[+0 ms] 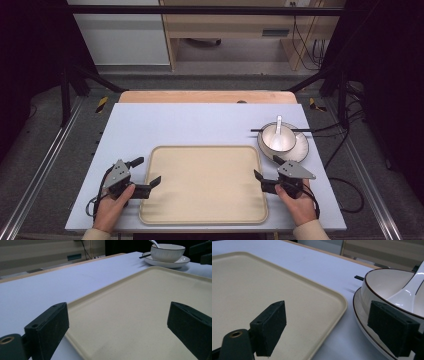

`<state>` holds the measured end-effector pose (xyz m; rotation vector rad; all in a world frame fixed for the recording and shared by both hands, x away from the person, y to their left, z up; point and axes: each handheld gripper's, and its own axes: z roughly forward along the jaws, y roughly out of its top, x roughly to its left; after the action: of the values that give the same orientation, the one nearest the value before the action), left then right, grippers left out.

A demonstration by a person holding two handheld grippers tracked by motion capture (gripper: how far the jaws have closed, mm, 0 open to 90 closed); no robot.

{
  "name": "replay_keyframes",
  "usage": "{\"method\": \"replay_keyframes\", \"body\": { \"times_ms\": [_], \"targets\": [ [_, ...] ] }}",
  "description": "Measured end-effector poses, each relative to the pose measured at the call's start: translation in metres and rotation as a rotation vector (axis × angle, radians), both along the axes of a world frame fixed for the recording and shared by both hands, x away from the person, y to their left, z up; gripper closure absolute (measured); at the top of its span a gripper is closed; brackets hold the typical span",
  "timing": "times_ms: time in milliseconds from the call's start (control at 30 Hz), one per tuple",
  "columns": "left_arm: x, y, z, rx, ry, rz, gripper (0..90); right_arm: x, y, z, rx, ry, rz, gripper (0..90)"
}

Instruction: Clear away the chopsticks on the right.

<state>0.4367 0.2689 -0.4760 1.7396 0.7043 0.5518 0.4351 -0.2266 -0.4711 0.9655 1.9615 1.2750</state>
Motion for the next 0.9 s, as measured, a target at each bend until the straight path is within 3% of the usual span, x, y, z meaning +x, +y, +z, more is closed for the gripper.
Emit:
{"method": "replay_keyframes", "body": {
  "times_ms": [133, 400, 500, 533, 567, 633, 767, 833, 867, 900],
  "targets": [
    [-0.001, 0.001, 0.002, 0.000, -0.015, 0.011, 3.7, 0.000, 0.000, -0.002, -0.007, 0.036, -0.002, 15.3],
    [0.000, 0.005, 0.001, -0.004, -0.018, 0.036, 4.2, 0.001, 0.002, -0.001, -0.033, 0.031, 0.002, 14.7],
    [-0.001, 0.005, 0.003, 0.004, -0.027, 0.038, 4.4, -0.004, 0.001, 0.001, -0.109, 0.012, 0.010, 14.3],
    [-0.002, 0.005, 0.004, 0.009, -0.033, 0.038, 4.4, -0.004, 0.001, 0.001, -0.109, 0.012, 0.010, 14.3],
    [-0.003, 0.006, 0.005, 0.002, -0.035, 0.040, 4.5, -0.009, -0.001, 0.003, -0.151, 0.003, 0.005, 18.5],
    [-0.003, 0.007, 0.005, 0.003, -0.036, 0.040, 4.5, -0.011, -0.002, 0.004, -0.152, 0.004, 0.011, 19.6],
    [-0.002, 0.007, 0.004, 0.002, -0.032, 0.042, 4.9, -0.017, -0.004, 0.013, -0.174, -0.003, 0.013, 36.1],
    [-0.002, 0.007, 0.004, 0.004, -0.033, 0.040, 4.9, -0.018, -0.004, 0.015, -0.178, -0.008, 0.015, 38.8],
    [-0.003, 0.007, 0.004, 0.005, -0.033, 0.040, 5.2, -0.021, -0.005, 0.023, -0.186, -0.017, 0.008, 50.1],
    [-0.003, 0.006, 0.005, 0.010, -0.036, 0.039, 5.3, -0.022, -0.005, 0.027, -0.183, -0.025, 0.002, 54.0]
  ]
}}
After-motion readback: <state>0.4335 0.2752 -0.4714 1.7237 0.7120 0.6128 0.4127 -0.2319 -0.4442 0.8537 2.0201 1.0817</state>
